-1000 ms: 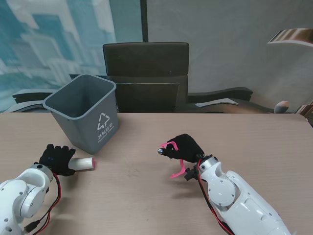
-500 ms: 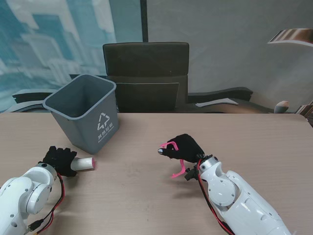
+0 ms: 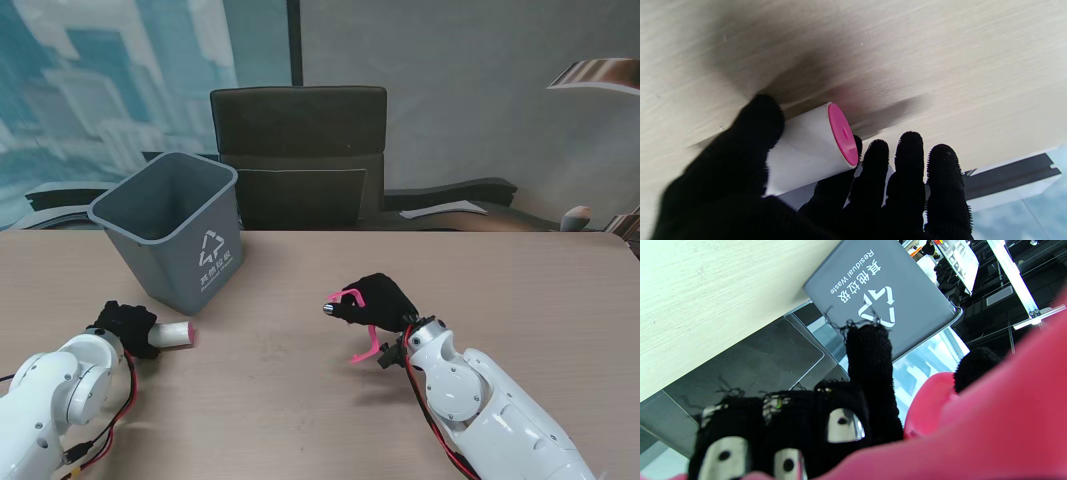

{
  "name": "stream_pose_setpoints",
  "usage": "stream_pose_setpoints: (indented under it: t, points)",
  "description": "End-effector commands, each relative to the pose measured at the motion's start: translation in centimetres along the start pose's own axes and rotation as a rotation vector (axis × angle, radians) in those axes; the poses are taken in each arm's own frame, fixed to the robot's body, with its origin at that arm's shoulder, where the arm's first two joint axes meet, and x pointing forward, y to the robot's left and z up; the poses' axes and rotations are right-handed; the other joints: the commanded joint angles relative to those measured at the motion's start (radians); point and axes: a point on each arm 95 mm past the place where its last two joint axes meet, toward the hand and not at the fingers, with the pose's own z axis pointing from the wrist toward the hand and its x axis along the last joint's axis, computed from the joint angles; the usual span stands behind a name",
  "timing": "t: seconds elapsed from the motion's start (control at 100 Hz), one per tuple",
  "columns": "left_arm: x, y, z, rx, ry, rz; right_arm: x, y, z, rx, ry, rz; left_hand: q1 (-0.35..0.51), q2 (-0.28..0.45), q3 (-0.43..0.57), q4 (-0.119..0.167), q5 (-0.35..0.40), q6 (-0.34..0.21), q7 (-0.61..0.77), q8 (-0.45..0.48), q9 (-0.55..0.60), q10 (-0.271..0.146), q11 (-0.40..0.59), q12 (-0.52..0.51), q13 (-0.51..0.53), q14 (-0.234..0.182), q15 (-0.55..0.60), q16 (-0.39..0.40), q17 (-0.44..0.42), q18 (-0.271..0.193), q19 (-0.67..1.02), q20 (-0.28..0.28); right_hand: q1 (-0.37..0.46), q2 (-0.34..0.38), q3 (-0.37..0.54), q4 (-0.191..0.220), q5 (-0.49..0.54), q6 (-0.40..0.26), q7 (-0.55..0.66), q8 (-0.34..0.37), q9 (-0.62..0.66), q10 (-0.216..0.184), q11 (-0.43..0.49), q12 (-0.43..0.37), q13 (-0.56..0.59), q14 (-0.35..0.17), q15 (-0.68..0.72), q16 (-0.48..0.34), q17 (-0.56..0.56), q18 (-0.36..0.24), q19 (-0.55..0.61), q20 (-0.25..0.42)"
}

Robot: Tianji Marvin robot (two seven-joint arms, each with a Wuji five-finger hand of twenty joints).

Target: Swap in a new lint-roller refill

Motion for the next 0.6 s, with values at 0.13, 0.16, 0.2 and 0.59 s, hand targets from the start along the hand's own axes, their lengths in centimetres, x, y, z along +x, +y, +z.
stream_pose_setpoints:
  t: [0.13,0.16,0.2,0.59]
  points:
    - [0.6,1.6,0.5,-0.092,0.014,-0.007,0.2,-0.2,0.0,0.015,0.007,0.001,0.054,0.02,-0.028,0.035,0.157,-0.141,0.303,0.103,0.061,0.015,0.039,-0.016,0.044,0.024,0.05,0.018,0.025,0.014,0.101,0.01,-0.028,0.028,0.013,-0.038,0.056,0.051,-0.011,0.006,0.053,0.042,0.054,0.009,-0.01,-0.423,0.149,0.017,0.082,-0.332,0.244,0.01]
    - [0.7,1.7,0.6,-0.095,0.015,-0.006,0.2,-0.2,0.0,0.015,0.007,0.001,0.058,0.019,-0.026,0.036,0.162,-0.141,0.312,0.103,0.067,0.012,0.042,-0.015,0.048,0.023,0.053,0.018,0.027,0.015,0.103,0.008,-0.028,0.028,0.013,-0.038,0.056,0.052,-0.011,0.006,0.053,0.042,0.054,0.009,-0.01,-0.423,0.149,0.017,0.082,-0.332,0.244,0.01]
    - [0.8,1.8,0.7,-0.098,0.015,-0.006,0.2,-0.2,0.0,0.015,0.007,0.0,0.068,0.018,-0.03,0.033,0.164,-0.147,0.343,0.106,0.076,0.008,0.047,-0.013,0.052,0.023,0.057,0.018,0.03,0.016,0.109,0.004,-0.028,0.028,0.013,-0.038,0.056,0.052,-0.011,0.006,0.053,0.042,0.054,0.009,-0.01,-0.423,0.149,0.017,0.082,-0.332,0.244,0.01]
    - [1.8,2.9,1.2,-0.091,0.049,0.002,0.1,-0.1,-0.1,0.013,0.009,-0.008,0.306,-0.03,-0.167,0.083,0.156,-0.215,0.845,0.047,0.225,-0.071,0.159,0.037,0.125,0.007,0.119,0.019,0.075,0.02,0.18,-0.025,-0.027,0.028,0.014,-0.038,0.056,0.052,-0.012,0.006,0.053,0.042,0.054,0.009,-0.01,-0.423,0.149,0.018,0.082,-0.331,0.244,0.01]
